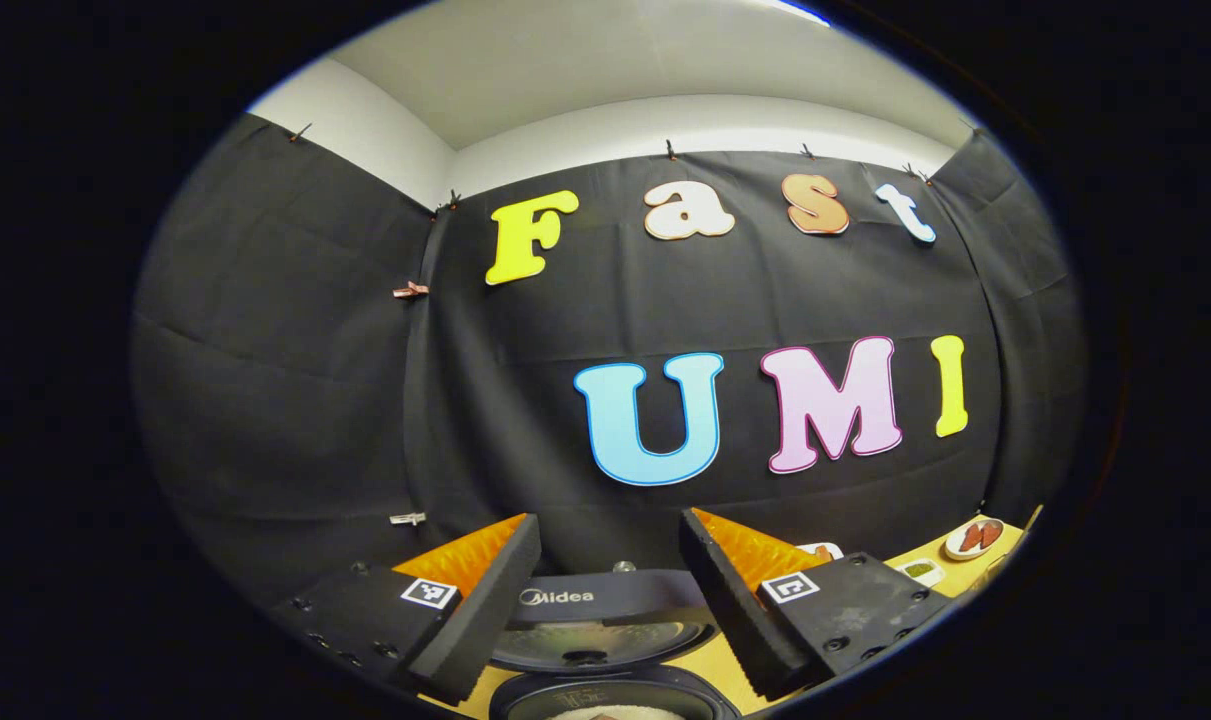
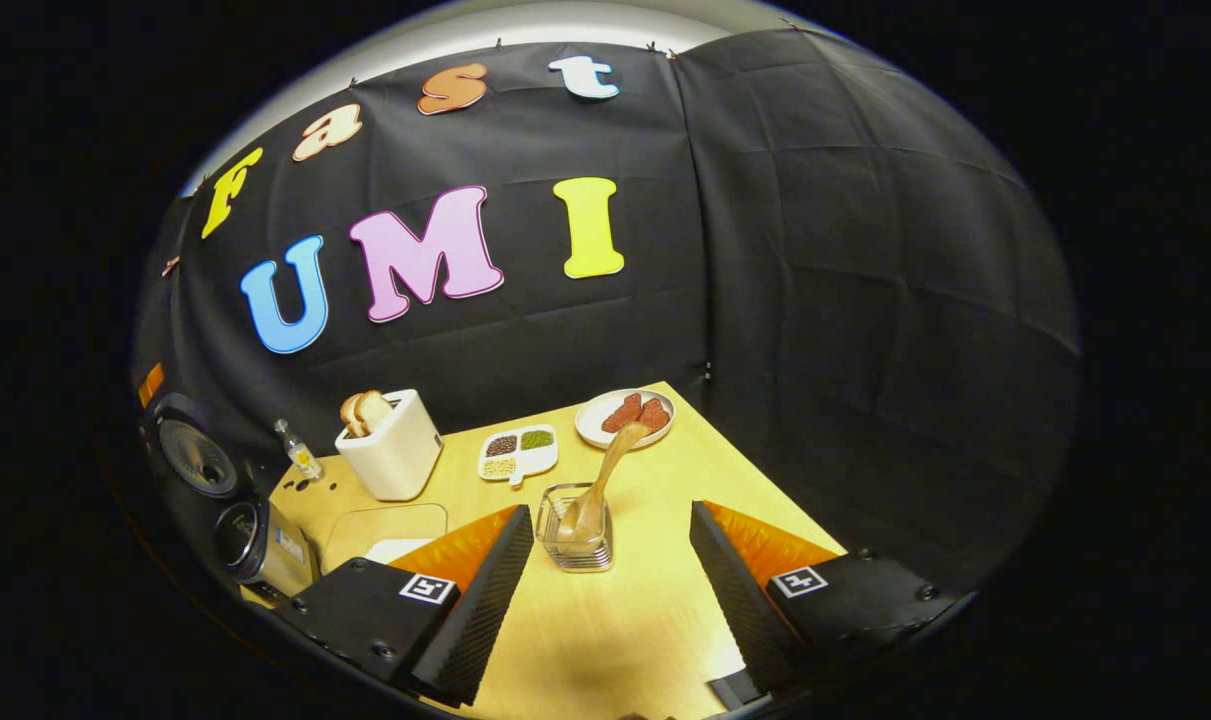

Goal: Close the left gripper, press the button to open the rice cooker; take a wooden spoon from the chopstick holder with the right hand, scoop a spoonful of rice and pour it into the rice cooker, then put the wooden spoon back into the chopstick holder.

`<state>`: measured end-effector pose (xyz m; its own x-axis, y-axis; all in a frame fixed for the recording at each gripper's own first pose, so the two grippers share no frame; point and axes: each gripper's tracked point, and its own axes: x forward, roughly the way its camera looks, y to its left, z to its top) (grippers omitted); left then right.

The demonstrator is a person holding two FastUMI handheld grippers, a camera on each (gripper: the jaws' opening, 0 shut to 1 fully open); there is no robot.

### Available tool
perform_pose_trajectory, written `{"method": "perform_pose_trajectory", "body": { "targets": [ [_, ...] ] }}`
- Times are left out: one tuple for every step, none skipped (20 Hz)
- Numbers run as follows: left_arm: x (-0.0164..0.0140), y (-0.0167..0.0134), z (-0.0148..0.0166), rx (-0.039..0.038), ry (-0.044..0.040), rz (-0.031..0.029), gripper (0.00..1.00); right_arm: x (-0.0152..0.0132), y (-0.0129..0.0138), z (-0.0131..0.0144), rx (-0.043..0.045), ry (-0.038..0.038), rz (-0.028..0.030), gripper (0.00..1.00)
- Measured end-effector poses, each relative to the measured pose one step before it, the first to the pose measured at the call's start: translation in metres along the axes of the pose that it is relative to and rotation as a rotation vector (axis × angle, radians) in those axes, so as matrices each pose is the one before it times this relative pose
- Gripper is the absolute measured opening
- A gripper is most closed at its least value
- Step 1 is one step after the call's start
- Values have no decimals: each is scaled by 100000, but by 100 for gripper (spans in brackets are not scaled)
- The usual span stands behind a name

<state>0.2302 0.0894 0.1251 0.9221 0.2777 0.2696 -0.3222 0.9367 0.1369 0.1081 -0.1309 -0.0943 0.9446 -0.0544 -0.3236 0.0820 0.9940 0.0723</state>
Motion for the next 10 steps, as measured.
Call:
{"method": "perform_pose_trajectory", "body": {
  "targets": [
    [616,408,-231,319,726,301,95,-261,116,-412,-1354,186,-395,99],
    [371,112,-604,251,1186,161,95,-227,335,-215,-581,92,1,98],
    [431,280,-598,-11,1745,181,99,-238,481,-130,653,68,369,99],
    [333,280,-753,-335,2099,323,99,-179,391,-194,1263,273,-45,99],
    [113,387,-612,-888,1906,942,95,-72,325,-305,1124,484,-23,99],
    [114,309,-586,-1619,1724,841,99,-37,278,-349,737,638,-116,99],
    [-202,-34,-48,-1401,566,-228,96,106,100,-405,558,845,-29,99],
    [-195,-236,69,-10,365,-324,98,134,165,-327,498,1076,168,99],
    [-149,-117,-345,1240,2258,396,98,200,250,-216,428,845,365,99],
    [-425,30,-502,1911,2495,148,98,133,335,-133,15,445,564,99]
  ]
}}
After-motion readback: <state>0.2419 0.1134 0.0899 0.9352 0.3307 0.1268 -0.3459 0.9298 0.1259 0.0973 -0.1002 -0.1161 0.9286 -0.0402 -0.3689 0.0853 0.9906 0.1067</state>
